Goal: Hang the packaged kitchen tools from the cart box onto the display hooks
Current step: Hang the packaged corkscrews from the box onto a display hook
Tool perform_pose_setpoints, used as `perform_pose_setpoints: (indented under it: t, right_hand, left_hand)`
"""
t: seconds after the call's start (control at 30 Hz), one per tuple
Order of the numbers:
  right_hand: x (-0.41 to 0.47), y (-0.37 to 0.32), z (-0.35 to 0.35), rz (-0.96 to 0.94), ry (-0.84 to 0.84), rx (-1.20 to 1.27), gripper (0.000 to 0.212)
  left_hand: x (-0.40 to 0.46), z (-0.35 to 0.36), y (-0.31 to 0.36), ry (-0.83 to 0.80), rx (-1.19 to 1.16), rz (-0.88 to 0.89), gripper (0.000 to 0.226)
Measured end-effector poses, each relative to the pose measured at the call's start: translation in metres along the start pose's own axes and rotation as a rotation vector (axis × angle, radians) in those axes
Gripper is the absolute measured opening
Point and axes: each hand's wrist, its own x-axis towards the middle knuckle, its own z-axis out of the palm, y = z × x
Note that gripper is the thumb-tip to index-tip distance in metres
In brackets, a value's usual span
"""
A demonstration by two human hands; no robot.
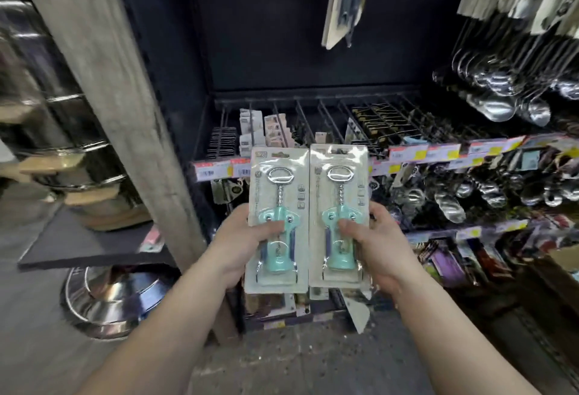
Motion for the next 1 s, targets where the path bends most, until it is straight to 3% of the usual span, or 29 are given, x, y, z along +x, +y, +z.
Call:
perform_pose_setpoints:
  t: [0.47,0.9,1.0]
  right_hand:
    - [0.059,-0.099,0.048,-0.229,-0.137,-0.054,0.043]
    - [0.101,-0.153,0.068,-0.309,-0.260,-0.029,0.045]
    - [0.107,-0.159,0.076,-0.330,-0.262,-0.005,0.044]
  left_hand:
    - [0.028,-0.038,0.099,0.130,-0.083,0.239,0.042]
    - [0.048,-0.038,0.155,0.286,-0.134,0.402,0.036]
    - [0.052,-0.045,0.167,0.318,-0.173,0.447,0.043]
